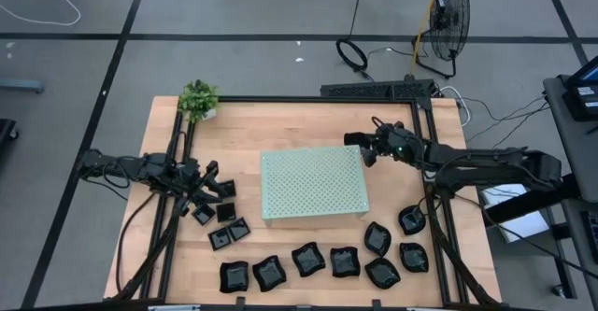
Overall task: Pick & Place Mini shaped plates
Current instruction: Put the leaf-shaped plate on the shelf
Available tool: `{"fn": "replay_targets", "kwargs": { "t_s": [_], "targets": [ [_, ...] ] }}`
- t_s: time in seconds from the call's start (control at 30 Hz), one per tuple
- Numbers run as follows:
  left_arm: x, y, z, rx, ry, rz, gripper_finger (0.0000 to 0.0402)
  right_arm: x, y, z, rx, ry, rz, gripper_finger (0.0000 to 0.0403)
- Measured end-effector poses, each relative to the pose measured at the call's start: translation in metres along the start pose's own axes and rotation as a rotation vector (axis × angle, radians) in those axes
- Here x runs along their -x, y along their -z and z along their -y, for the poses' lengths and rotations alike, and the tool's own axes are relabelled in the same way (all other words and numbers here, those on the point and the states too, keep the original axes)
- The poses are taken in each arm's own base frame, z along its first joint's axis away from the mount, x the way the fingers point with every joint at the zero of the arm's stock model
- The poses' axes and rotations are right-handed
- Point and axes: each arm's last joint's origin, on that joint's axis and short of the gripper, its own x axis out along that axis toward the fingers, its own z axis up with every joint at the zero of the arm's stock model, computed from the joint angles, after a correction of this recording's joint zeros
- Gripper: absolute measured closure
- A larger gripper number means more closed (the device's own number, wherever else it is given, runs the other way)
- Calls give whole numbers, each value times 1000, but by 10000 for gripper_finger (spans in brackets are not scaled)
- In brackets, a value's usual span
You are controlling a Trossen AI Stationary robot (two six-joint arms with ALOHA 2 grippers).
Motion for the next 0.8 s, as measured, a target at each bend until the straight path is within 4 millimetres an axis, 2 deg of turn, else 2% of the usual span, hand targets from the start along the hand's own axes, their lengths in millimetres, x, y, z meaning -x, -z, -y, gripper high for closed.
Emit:
{"fn": "replay_targets", "kwargs": {
  "t_s": [0.27, 0.47, 0.57, 0.67, 0.8],
  "targets": [
    [0, 0, 0, 0, 0, 0, 272, 6, -3, -2, -69, -94, 7, 403],
    [0, 0, 0, 0, 0, 0, 272, 12, -10, 0, -44, -40, 90, 403],
    [0, 0, 0, 0, -1, 0, 272, 17, -21, -1, -38, -55, 193, 403],
    [0, 0, 0, 0, -1, 1, 272, 23, -33, -5, -53, -174, 284, 403],
    [0, 0, 0, 0, -1, 0, 272, 33, -62, -16, -62, -320, 272, 403]
  ]
}}
